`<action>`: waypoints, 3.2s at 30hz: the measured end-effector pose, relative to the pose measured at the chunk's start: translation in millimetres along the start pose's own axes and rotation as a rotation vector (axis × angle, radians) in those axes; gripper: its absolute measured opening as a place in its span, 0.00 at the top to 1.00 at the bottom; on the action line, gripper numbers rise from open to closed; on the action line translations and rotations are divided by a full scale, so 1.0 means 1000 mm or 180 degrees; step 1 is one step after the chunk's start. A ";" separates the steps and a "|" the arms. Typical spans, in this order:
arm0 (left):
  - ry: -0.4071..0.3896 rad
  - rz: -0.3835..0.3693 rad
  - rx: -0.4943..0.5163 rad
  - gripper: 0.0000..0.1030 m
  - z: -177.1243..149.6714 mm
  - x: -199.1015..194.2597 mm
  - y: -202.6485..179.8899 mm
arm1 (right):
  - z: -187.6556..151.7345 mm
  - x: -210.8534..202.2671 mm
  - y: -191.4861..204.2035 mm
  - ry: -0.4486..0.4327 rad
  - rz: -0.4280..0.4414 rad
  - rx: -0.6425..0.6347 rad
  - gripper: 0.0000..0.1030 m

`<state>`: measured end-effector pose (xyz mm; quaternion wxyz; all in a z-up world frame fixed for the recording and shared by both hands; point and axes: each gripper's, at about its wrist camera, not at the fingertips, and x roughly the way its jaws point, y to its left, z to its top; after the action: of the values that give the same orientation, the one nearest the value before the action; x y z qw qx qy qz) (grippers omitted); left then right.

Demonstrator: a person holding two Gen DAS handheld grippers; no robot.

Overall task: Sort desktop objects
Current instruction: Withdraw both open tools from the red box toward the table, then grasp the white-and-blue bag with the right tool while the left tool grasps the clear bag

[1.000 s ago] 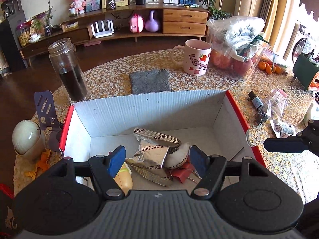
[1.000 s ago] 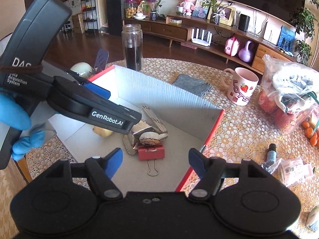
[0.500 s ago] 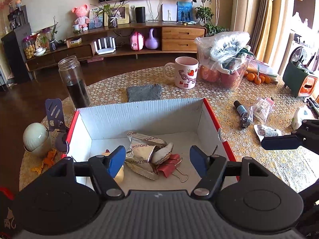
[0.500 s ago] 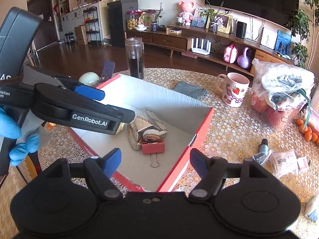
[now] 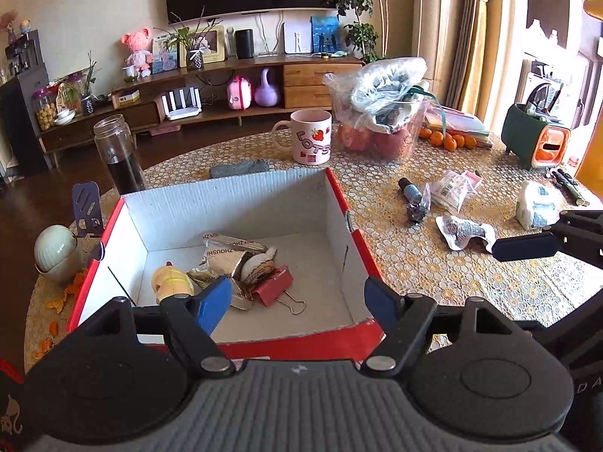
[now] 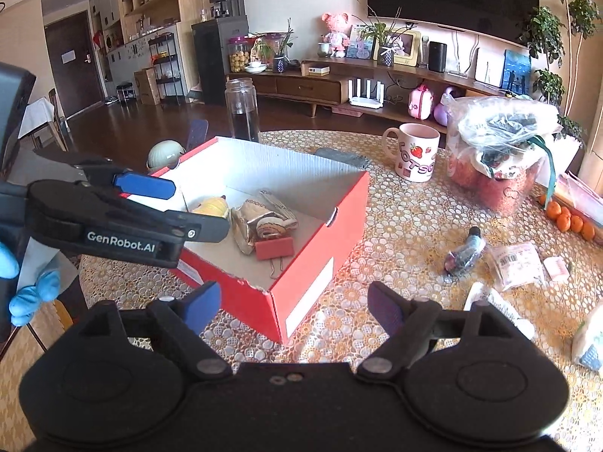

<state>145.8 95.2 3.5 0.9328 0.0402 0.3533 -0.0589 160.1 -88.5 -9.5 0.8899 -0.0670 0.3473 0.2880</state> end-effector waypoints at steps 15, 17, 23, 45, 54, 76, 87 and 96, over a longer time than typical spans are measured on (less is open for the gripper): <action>-0.0181 -0.0236 0.0105 0.20 -0.014 -0.010 -0.071 | -0.046 -0.047 -0.050 -0.0249 -0.0494 0.0332 0.14; -0.0203 -0.0263 0.0091 0.19 -0.015 -0.009 -0.079 | -0.052 -0.053 -0.058 -0.0271 -0.0560 0.0371 0.13; -0.0179 -0.0238 0.0093 0.15 -0.018 -0.001 -0.100 | -0.070 -0.065 -0.079 -0.0297 -0.0749 0.0497 0.09; -0.0132 -0.0260 0.0349 0.01 0.010 0.050 -0.161 | -0.119 -0.096 -0.194 -0.0223 -0.1351 0.0792 0.02; -0.0149 -0.0244 0.0481 0.01 0.039 0.091 -0.179 | -0.118 -0.092 -0.252 -0.0142 -0.1382 0.0768 0.02; 0.0161 -0.0060 0.0517 0.01 0.059 0.180 -0.192 | -0.106 -0.031 -0.372 0.0169 -0.0946 0.0303 0.02; 0.0222 -0.0105 0.0560 0.01 0.058 0.197 -0.194 | -0.068 -0.004 -0.383 0.0508 -0.0191 -0.0650 0.02; 0.0350 -0.0055 0.0373 0.01 0.069 0.225 -0.187 | -0.062 0.030 -0.385 0.0744 0.0022 -0.0909 0.02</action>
<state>332.7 -116.8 -100.5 0.9075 0.0949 0.4002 -0.0853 357.7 -412.0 -106.8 0.8239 -0.2245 0.4042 0.3277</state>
